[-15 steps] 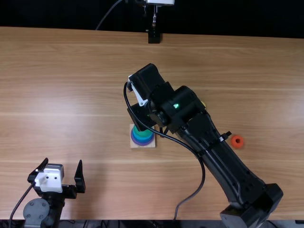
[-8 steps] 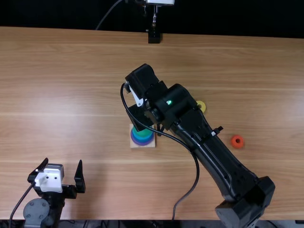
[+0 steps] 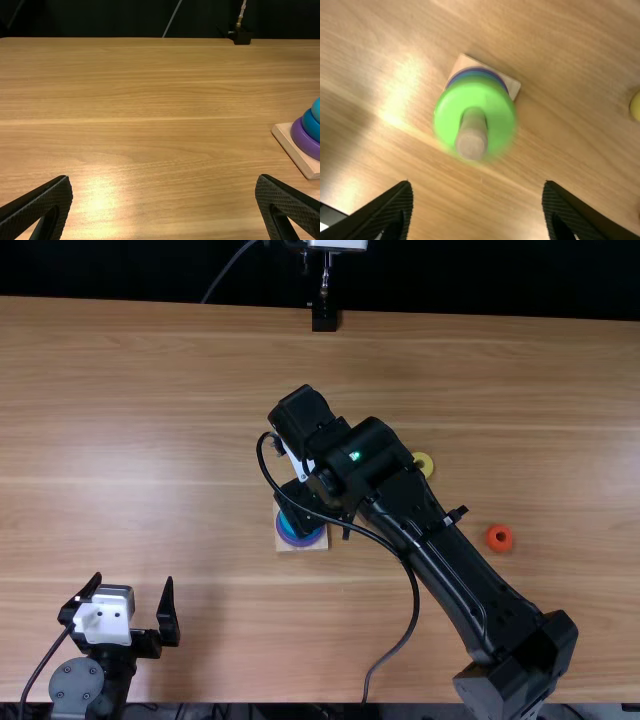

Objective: Build the Hanoi tower: stack the rings onto the peg from bottom to top in this color order: purple, dark blue, light blue, dark green, light green, yellow, orange.

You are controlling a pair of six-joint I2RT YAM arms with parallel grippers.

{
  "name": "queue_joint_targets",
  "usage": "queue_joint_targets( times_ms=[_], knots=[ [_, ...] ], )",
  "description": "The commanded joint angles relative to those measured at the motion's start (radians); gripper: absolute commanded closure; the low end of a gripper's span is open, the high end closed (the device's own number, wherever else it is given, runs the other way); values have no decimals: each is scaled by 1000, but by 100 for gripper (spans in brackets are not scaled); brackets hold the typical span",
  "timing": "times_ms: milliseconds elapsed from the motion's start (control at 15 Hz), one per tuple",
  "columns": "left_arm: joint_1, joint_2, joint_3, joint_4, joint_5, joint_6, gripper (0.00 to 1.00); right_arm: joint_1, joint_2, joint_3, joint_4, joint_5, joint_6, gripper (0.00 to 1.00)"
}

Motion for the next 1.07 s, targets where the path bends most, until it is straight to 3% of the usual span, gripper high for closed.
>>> queue_joint_targets(
  times_ms=[0, 400, 600, 800, 1000],
  knots=[
    [1, -12, -105, -81, 15, 14, 0, 12, 6, -10, 0, 2, -2, 0],
    [1, -12, -105, -81, 15, 14, 0, 10, 3, 24, 14, 4, 9, 0],
    [1, -12, -105, -79, 15, 14, 0, -2, -1, 90, 84, -5, 12, 0],
    [1, -12, -105, -81, 15, 14, 0, -7, -73, 70, 232, -3, 10, 0],
    [1, -12, -105, -79, 15, 14, 0, -108, -136, -87, 419, -3, 9, 0]
  ],
)
